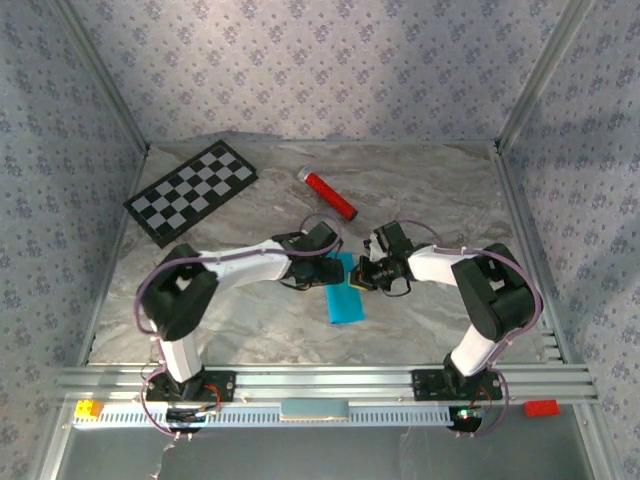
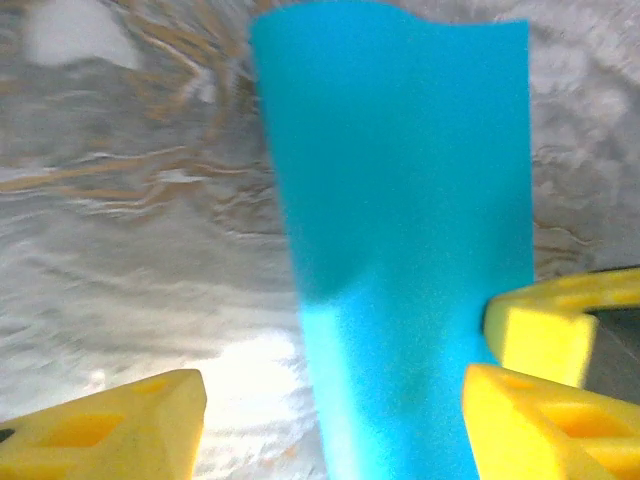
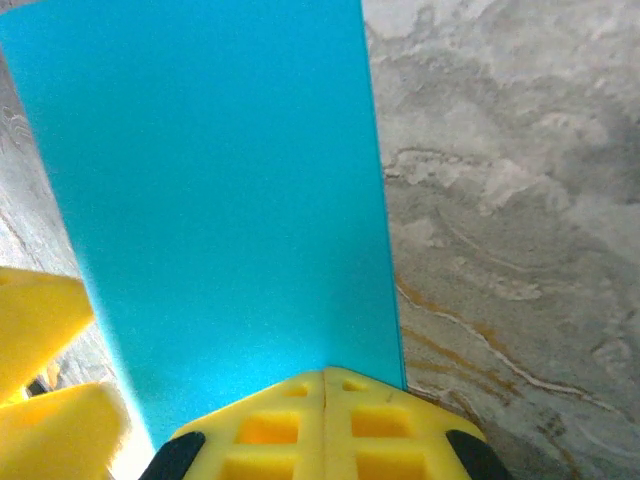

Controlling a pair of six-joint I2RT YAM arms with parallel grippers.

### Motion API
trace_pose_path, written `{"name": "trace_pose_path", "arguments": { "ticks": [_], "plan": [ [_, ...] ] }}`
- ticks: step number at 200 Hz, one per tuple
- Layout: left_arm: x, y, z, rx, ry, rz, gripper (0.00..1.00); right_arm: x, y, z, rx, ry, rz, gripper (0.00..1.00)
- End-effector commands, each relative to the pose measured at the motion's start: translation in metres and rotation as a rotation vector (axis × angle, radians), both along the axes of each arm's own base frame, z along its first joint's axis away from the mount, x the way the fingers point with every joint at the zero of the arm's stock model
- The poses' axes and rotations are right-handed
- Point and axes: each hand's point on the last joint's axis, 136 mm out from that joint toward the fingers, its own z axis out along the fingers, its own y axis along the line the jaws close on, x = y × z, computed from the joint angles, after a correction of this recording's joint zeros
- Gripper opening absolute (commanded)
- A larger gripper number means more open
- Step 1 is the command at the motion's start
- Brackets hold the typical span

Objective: Fold a paper plane with a square sheet of paper (pick it up from the middle)
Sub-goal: Hold the square sheet of paper at the center of the table, then first fold the square sheet of paper in half at the center of the table.

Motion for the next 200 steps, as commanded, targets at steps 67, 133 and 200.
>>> {"name": "trace_pose_path", "arguments": {
  "ticks": [67,133,200],
  "plan": [
    [0.003,-0.037,0.038,-0.488,-0.017,-0.083,0.09,-0.018,-0.028,-0.037,-0.166,0.097,-0.027,0.0],
    [-0.004,-0.04,0.005,-0.493,0.054,-0.078,0.0,-0.018,-0.028,-0.037,-0.169,0.1,-0.023,0.0],
    [-0.012,-0.016,-0.031,-0.379,0.067,-0.047,0.0,-0.021,-0.029,-0.041,-0.18,0.113,-0.024,0.0]
  ]
}}
